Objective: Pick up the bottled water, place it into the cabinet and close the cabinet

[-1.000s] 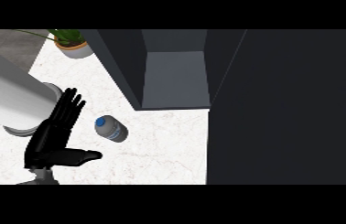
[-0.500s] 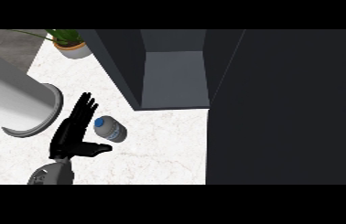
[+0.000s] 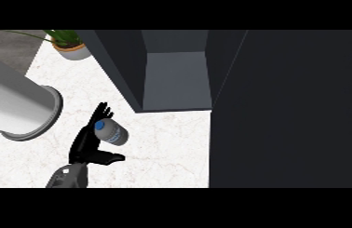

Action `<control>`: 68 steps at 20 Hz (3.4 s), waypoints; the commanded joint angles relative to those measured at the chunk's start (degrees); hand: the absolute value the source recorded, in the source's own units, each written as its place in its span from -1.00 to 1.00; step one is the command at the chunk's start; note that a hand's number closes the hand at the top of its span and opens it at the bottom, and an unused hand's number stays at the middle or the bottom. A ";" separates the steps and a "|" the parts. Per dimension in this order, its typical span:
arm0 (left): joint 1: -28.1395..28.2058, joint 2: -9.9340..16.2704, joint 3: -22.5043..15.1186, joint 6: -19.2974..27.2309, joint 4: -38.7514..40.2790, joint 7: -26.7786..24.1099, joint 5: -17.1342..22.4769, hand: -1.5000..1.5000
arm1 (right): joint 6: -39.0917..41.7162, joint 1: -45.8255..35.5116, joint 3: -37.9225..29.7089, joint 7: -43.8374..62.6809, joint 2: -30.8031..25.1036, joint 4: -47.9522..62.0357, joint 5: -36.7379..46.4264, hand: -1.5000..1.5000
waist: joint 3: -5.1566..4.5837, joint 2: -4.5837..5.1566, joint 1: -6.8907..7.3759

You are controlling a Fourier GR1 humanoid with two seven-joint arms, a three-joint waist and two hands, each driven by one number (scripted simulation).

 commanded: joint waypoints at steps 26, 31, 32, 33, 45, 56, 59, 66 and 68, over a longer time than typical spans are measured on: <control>-3.57 -6.94 -4.30 18.24 12.00 -24.48 -9.91 1.00 | -6.41 4.06 1.88 -2.88 -7.47 -6.89 2.66 -1.00 | 0.20 -0.31 2.15; -2.05 -7.06 -12.39 16.39 6.65 -22.27 -4.01 1.00 | -7.62 6.13 2.38 -1.16 -9.34 -10.56 2.08 -1.00 | 0.16 -0.39 1.98; -3.41 -7.07 -12.29 17.08 3.13 -18.20 -1.98 1.00 | -6.46 7.55 -0.19 -6.31 -10.45 -6.51 0.27 -1.00 | 0.24 -0.57 1.71; -3.12 -7.08 -18.03 20.11 3.86 -19.79 3.14 1.00 | -7.13 5.74 3.36 -4.39 -9.21 -6.83 2.50 -1.00 | 0.14 -0.48 1.29; -12.94 -7.11 -33.00 38.83 -13.08 4.38 15.49 1.00 | -6.82 7.47 -1.76 -10.53 -12.16 -3.42 -1.99 -1.00 | 0.20 -0.29 0.72; -25.99 -7.11 -35.62 48.33 -2.66 8.57 22.00 1.00 | -5.60 11.22 -4.07 -13.76 -13.15 -5.74 -3.86 -1.00 | 0.16 0.13 0.07; -31.65 -7.11 -31.71 46.85 1.79 11.86 25.22 1.00 | -3.25 14.48 -5.95 -17.93 -15.02 -4.36 -4.60 -1.00 | 0.17 0.17 -0.96; -39.30 -7.11 -29.31 54.69 13.09 9.63 25.64 1.00 | -1.94 13.10 -8.42 -18.88 -14.74 -2.59 -6.09 -1.00 | 0.19 0.71 -1.77; -39.84 -6.28 -30.53 55.71 16.64 8.76 22.70 1.00 | -2.43 11.27 -8.38 -16.10 -14.34 -3.19 -6.09 -1.00 | 0.18 0.94 -0.63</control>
